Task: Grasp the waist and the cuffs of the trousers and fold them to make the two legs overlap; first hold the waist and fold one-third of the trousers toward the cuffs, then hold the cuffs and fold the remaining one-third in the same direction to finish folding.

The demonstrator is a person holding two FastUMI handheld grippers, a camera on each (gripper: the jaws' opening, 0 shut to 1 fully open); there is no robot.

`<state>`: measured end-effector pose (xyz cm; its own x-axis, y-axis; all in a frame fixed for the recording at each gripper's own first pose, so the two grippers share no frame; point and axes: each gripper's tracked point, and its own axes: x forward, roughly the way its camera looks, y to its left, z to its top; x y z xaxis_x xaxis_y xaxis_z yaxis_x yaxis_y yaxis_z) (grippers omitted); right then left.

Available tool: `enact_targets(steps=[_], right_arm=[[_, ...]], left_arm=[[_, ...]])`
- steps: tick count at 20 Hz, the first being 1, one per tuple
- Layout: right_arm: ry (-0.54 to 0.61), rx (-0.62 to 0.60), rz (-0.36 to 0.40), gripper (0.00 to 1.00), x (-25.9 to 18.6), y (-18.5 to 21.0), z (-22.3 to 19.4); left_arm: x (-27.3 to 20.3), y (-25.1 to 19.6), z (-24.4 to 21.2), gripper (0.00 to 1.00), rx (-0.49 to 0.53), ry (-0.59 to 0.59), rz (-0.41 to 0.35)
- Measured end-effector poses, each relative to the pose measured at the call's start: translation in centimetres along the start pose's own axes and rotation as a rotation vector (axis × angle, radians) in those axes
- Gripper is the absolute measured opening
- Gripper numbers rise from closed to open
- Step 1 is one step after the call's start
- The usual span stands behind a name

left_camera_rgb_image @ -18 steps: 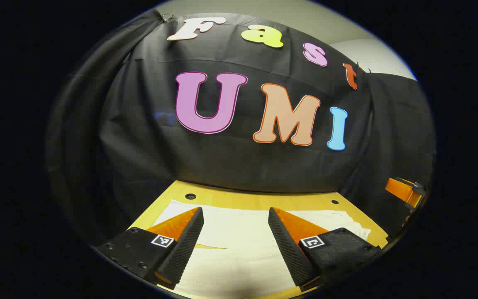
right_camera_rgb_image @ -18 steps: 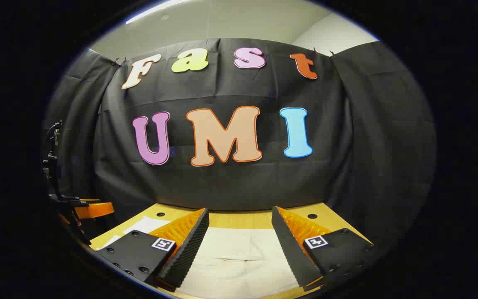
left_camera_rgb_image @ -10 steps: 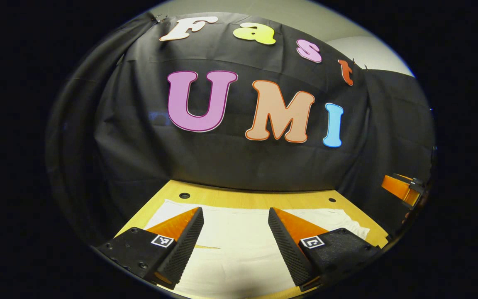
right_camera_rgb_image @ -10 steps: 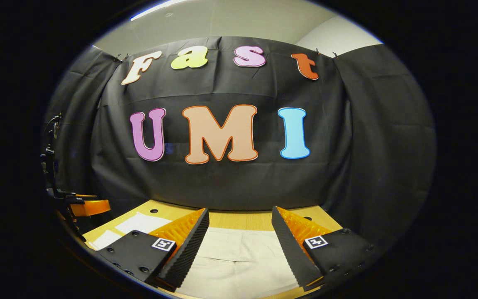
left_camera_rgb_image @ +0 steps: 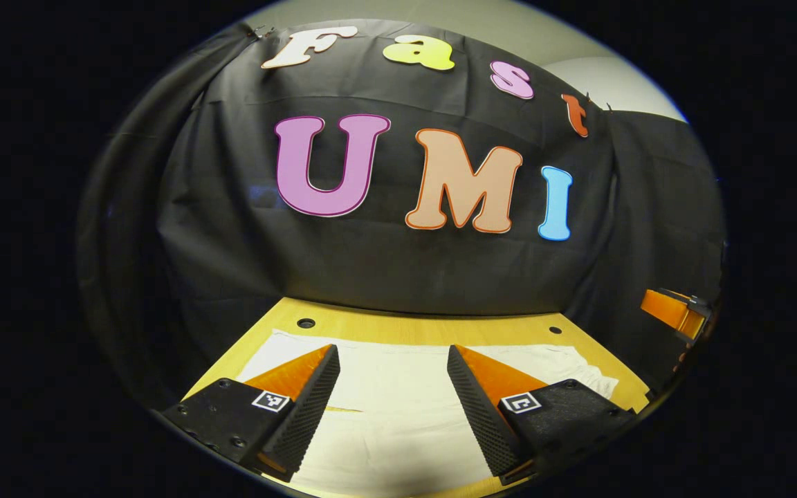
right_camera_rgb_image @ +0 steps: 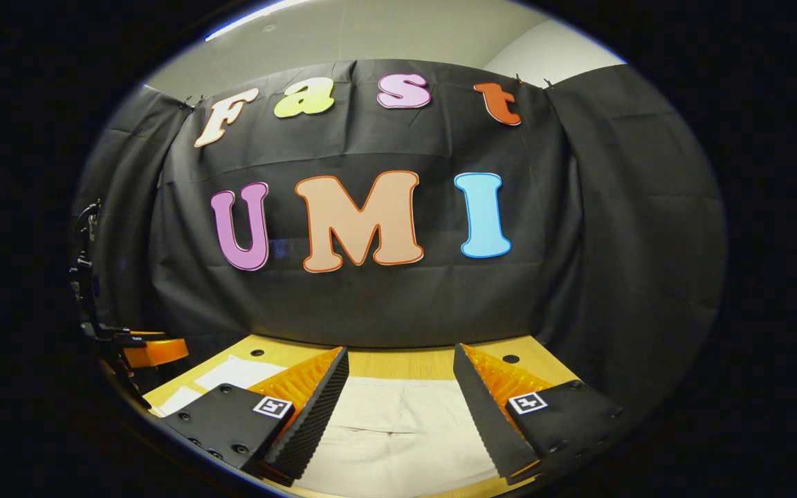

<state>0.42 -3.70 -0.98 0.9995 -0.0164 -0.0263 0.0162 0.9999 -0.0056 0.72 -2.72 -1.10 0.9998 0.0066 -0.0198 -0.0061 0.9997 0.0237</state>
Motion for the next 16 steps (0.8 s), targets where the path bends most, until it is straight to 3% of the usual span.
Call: enact_targets(steps=[5,9,16], right_arm=[[0.017,-0.008,-0.004,0.97,-0.2,-0.1,-0.6],[0.026,-0.029,-0.013,0.97,-0.4,0.2,-0.8],[0.041,0.016,-0.025,0.97,-1.4,1.4,-1.6]], left_arm=[[-0.5,0.6,-1.0,0.94,0.001,0.019,0.005],[-0.7,2.3,-2.6,0.95,0.078,0.075,0.002],[-2.7,4.1,-8.2,0.95,0.185,0.243,-0.180]])
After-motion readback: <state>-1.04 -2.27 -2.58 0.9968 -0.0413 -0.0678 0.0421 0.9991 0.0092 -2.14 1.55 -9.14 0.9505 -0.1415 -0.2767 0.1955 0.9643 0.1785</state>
